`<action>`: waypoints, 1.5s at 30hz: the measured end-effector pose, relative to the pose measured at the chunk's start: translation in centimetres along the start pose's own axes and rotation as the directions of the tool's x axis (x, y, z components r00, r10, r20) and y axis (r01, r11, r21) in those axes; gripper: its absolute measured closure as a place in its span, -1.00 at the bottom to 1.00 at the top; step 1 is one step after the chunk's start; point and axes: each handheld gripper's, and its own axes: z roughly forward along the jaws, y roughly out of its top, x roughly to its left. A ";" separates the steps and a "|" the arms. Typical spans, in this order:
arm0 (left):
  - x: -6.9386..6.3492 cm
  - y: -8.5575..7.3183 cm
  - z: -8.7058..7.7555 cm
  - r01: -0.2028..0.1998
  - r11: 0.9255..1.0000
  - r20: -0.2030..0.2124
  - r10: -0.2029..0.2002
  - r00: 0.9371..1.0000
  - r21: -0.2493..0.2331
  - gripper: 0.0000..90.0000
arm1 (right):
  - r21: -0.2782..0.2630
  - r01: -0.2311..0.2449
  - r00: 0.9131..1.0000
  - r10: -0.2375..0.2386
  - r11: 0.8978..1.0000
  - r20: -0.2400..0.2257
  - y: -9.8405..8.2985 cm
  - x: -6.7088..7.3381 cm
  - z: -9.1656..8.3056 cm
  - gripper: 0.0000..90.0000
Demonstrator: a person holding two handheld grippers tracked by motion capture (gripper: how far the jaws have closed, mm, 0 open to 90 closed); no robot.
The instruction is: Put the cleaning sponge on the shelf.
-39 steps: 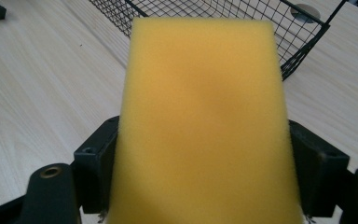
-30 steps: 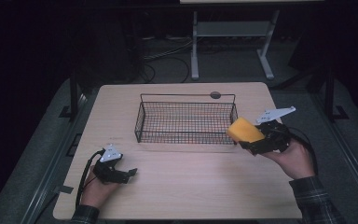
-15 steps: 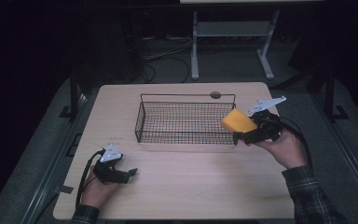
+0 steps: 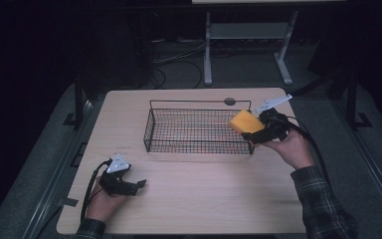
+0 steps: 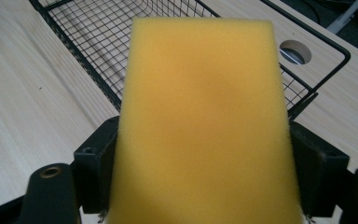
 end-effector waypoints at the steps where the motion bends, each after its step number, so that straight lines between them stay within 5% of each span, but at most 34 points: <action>1: 0.0 0.0 0.0 0.000 1.000 0.000 0.000 1.000 0.000 -0.72 | 0.003 0.000 1.000 0.000 1.000 0.000 0.1 0.0 0.1 -0.49; 25: 0.0 0.0 0.0 0.001 1.000 0.001 -0.001 1.000 0.000 -0.72 | 0.018 0.004 1.000 -0.003 1.000 -0.005 2.8 -1.2 3.3 -0.49; 45: 0.0 0.0 0.0 0.000 1.000 0.002 0.000 1.000 0.001 -0.72 | 0.060 0.006 0.999 -0.004 0.998 -0.032 3.0 -1.6 7.2 -0.49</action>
